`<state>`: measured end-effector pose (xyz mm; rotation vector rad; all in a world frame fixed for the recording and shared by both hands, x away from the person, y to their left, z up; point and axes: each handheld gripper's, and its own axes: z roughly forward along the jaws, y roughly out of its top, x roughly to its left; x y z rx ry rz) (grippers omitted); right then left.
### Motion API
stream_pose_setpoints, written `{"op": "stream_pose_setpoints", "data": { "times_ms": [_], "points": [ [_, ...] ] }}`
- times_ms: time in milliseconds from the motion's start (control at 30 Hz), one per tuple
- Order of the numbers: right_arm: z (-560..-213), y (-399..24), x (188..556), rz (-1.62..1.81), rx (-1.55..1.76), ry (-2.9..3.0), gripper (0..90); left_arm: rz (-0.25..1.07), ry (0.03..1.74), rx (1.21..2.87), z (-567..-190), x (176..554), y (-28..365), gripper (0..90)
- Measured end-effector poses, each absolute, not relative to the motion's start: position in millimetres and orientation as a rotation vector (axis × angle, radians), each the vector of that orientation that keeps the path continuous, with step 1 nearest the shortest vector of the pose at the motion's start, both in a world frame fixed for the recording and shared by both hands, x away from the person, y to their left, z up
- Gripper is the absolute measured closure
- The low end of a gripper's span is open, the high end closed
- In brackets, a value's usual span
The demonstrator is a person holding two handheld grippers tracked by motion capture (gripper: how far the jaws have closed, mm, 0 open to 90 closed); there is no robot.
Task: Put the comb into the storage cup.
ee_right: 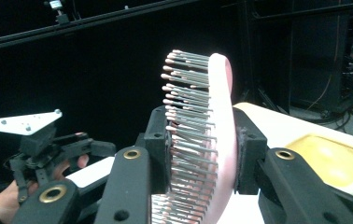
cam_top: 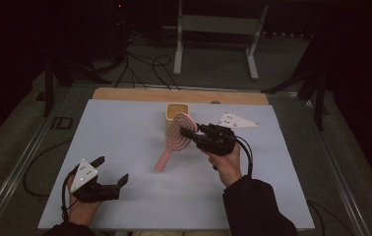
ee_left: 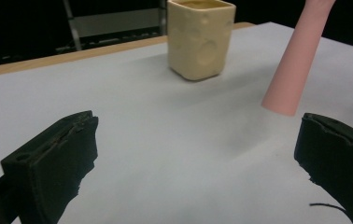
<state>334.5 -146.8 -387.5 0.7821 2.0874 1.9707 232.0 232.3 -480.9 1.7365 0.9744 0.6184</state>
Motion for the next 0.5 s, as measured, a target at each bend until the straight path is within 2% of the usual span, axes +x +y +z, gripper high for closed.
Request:
{"op": "stream_pose_setpoints", "data": {
  "times_ms": [200,500],
  "points": [
    [-386.3,-146.8,337.5,1.966,0.800,2.080,65.5,0.596,0.975,1.740,-488.1,224.1,238.9,0.0],
    [-381.3,-144.8,343.2,1.935,0.826,2.086,65.4,0.632,0.988,1.744,-491.4,223.4,238.0,0.0]
  ]
}}
